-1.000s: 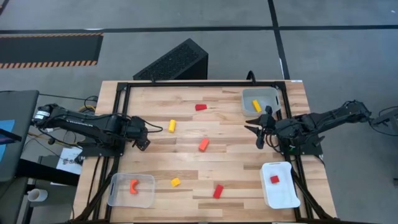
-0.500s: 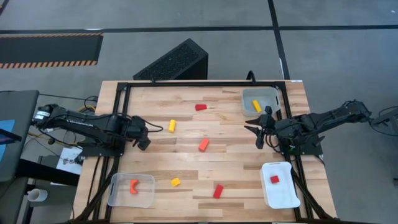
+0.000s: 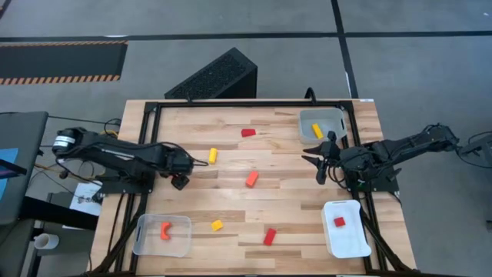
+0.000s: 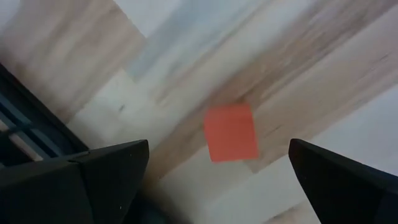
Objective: Sort & place blocks by color
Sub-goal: Put the left orange block into the transparent bin
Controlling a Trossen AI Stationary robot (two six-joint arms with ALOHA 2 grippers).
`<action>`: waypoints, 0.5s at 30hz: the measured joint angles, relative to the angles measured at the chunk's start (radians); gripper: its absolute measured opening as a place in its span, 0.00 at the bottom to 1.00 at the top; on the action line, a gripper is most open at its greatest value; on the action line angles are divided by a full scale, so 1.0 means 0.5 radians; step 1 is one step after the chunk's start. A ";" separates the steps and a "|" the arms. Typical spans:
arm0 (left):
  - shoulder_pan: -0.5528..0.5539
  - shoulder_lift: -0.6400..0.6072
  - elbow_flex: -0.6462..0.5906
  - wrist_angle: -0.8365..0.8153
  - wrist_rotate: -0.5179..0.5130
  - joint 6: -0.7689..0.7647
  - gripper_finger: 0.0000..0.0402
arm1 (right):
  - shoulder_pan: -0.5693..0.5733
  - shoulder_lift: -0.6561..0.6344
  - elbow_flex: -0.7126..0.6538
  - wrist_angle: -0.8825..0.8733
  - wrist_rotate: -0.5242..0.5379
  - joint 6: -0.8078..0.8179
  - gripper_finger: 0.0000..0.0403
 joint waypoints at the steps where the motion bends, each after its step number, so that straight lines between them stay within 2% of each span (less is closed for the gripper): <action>1: 0.000 0.043 0.000 0.000 0.017 0.000 0.93 | 0.000 0.001 0.000 -0.001 -0.001 0.000 0.30; 9: 0.000 0.239 0.000 0.082 0.018 -0.098 0.93 | 0.000 0.001 0.000 -0.004 -0.003 -0.002 0.30; 15: 0.041 0.235 0.000 0.158 0.018 -0.079 0.93 | 0.001 0.000 0.000 -0.012 -0.007 -0.003 0.30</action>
